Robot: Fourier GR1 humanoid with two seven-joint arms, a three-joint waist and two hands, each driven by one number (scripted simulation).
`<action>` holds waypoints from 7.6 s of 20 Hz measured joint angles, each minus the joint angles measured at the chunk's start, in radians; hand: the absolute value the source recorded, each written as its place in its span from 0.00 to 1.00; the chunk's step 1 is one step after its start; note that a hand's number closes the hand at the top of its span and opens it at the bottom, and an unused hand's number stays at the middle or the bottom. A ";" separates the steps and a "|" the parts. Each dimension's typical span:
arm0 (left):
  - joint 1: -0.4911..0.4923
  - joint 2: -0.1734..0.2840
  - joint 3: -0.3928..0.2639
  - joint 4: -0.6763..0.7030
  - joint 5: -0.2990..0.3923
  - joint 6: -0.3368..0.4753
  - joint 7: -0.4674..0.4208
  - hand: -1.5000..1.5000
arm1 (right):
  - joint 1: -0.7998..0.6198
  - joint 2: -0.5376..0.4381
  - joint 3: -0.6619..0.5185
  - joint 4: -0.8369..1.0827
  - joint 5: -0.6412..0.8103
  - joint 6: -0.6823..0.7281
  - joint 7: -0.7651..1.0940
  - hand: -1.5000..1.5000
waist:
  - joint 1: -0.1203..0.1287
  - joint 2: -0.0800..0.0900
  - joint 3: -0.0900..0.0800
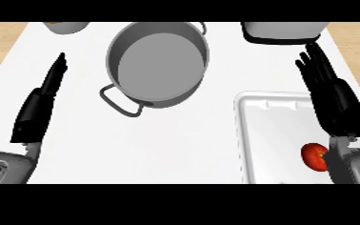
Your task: Pick the tomato from the tray and place it in the pot
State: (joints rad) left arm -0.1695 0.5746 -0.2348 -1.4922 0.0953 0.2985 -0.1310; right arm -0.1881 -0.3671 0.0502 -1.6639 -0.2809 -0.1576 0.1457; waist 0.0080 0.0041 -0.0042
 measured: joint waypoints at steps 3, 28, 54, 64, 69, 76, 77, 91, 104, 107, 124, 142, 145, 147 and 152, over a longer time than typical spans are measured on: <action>0.046 0.001 0.025 0.015 0.011 0.005 0.019 0.50 | 0.092 -0.020 -0.043 0.006 0.005 -0.024 0.023 1.00 | -0.012 -0.005 0.002; 0.185 -0.038 0.089 -0.005 0.070 -0.011 0.211 0.50 | 0.776 -0.315 -0.237 -0.339 0.449 -0.121 0.145 0.00 | -0.004 -0.003 0.002; 0.189 -0.084 0.172 -0.009 0.021 -0.099 0.230 0.50 | 0.185 -0.380 0.087 -0.083 0.380 0.445 0.811 0.00 | 0.001 -0.003 0.004; 0.192 -0.125 0.204 -0.045 -0.030 -0.124 0.270 0.50 | 0.119 -0.282 0.109 0.041 0.460 0.494 0.809 0.00 | -0.003 -0.004 0.004; 0.205 -0.146 0.229 -0.049 -0.053 -0.141 0.265 0.50 | 0.141 -0.246 0.105 0.082 0.525 0.506 0.778 0.00 | -0.006 -0.004 0.004; 0.211 -0.183 0.268 -0.050 -0.088 -0.180 0.260 0.50 | 0.138 -0.179 0.072 0.163 0.620 0.529 0.733 0.00 | -0.006 -0.004 0.004; 0.199 -0.197 0.267 -0.034 -0.100 -0.178 0.258 0.50 | 0.133 -0.174 0.064 0.176 0.627 0.538 0.725 0.00 | -0.007 -0.004 0.004; 0.192 -0.228 0.343 -0.019 -0.141 -0.250 0.243 0.50 | 0.128 -0.128 0.018 0.198 0.755 0.600 0.590 1.00 | -0.007 -0.008 -0.001; 0.131 -0.265 0.263 -0.058 -0.182 -0.293 0.266 0.50 | -0.255 0.282 0.386 0.156 0.993 0.514 0.800 1.00 | 0.155 0.012 -0.004; 0.110 -0.274 0.246 -0.049 -0.190 -0.296 0.270 0.50 | -0.389 0.322 0.460 0.202 1.072 0.472 0.843 1.00 | 0.173 0.013 -0.005; 0.039 -0.286 0.239 0.004 -0.204 -0.290 0.292 0.50 | -0.967 0.354 0.538 0.439 1.337 0.222 1.021 1.00 | 0.170 0.014 -0.002; 0.048 -0.280 0.271 0.000 -0.196 -0.283 0.285 0.50 | -1.185 0.358 0.424 0.872 1.286 -0.081 0.937 1.00 | 0.126 0.025 0.000; 0.043 -0.275 0.280 0.001 -0.197 -0.279 0.290 0.50 | -1.187 0.360 0.401 0.964 1.264 -0.148 0.892 1.00 | 0.120 0.029 0.001; 0.049 -0.281 0.277 -0.005 -0.196 -0.279 0.290 0.50 | -1.199 0.361 0.385 1.030 1.252 -0.180 0.870 1.00 | 0.119 0.030 0.001; 0.057 -0.285 0.276 -0.007 -0.201 -0.275 0.277 0.50 | -1.226 0.364 0.356 1.186 1.232 -0.232 0.819 1.00 | 0.120 0.035 0.001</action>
State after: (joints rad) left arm -0.1124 0.2894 0.0416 -1.4990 -0.1061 0.0231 0.1464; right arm -1.4138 -0.0030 0.4062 -0.4777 0.9512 -0.3896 0.9642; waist 0.1285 0.0392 -0.0032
